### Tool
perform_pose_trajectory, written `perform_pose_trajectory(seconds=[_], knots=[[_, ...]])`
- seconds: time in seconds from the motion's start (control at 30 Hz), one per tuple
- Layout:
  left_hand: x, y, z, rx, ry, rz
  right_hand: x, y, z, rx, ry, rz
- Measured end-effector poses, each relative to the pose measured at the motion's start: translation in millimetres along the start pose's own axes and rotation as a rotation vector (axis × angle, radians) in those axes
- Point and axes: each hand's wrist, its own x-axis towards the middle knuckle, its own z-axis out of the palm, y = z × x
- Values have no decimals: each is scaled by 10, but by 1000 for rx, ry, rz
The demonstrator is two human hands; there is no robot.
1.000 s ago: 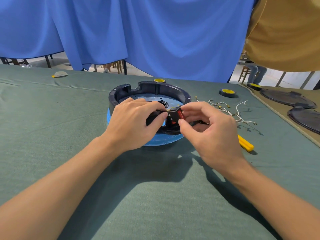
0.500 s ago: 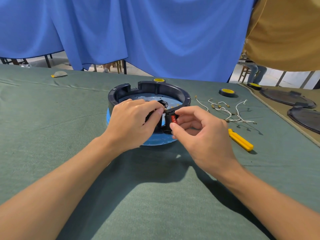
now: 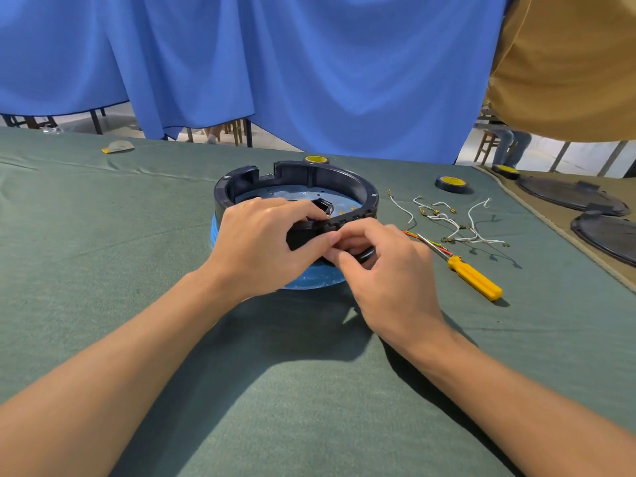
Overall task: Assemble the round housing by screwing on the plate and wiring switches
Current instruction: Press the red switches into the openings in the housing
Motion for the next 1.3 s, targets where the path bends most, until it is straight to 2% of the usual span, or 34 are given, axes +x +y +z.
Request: perform_pose_trajectory(seconds=[0.2, 0.53, 0.77, 1.1, 1.3], knots=[[11, 11, -6, 8, -28, -30, 23, 17, -16, 34, -43, 12], [7, 27, -3, 10, -30, -49, 29, 20, -5, 31, -12, -42], [-4, 49, -15, -9, -16, -50, 113, 93, -118, 69, -149, -80], [3, 8, -43, -16, -100, -18, 145, 44, -89, -199, -115, -309], [13, 24, -29, 27, -82, -92, 112, 58, -102, -49, -91, -184]])
